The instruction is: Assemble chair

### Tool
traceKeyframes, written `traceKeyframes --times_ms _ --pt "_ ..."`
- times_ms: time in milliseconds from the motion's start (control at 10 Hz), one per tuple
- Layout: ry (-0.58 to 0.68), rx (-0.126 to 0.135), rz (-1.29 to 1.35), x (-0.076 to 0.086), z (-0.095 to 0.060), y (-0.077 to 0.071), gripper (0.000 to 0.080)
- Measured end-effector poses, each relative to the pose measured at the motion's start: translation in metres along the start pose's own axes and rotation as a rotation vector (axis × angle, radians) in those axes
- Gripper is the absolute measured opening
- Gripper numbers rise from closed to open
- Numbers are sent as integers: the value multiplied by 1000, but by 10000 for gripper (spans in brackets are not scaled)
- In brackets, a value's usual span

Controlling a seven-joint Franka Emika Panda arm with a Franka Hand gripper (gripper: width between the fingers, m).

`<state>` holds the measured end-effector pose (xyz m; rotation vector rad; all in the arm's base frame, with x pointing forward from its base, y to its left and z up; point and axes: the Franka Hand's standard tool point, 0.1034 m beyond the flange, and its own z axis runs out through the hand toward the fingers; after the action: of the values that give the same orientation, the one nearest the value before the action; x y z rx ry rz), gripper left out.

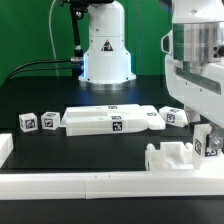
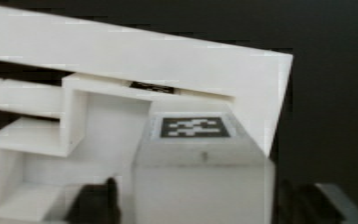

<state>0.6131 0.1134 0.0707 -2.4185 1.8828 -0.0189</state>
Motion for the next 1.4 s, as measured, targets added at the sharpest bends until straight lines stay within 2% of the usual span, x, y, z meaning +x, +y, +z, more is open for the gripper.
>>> traceKeyframes --times_ms 100,200,300,400,700,900,1000,1100,1300,1400 --pt "11 -5 -152 -2 0 0 583" --pt "19 14 -298 -5 -2 -3 583" --pt "20 12 -494 -10 -5 -4 635" --pt "27 -4 -579 -15 -6 -3 635" --pt "29 -9 -745 -10 -4 -3 649" --pt "63 -30 -1086 -9 -8 -6 649" --pt "72 -25 -1229 -6 -8 -8 649" --pt "70 -24 -1167 -6 -7 -7 649" --pt "71 -24 -1136 -6 -7 -7 392" --pt "71 -20 -1042 -5 -7 -7 392"
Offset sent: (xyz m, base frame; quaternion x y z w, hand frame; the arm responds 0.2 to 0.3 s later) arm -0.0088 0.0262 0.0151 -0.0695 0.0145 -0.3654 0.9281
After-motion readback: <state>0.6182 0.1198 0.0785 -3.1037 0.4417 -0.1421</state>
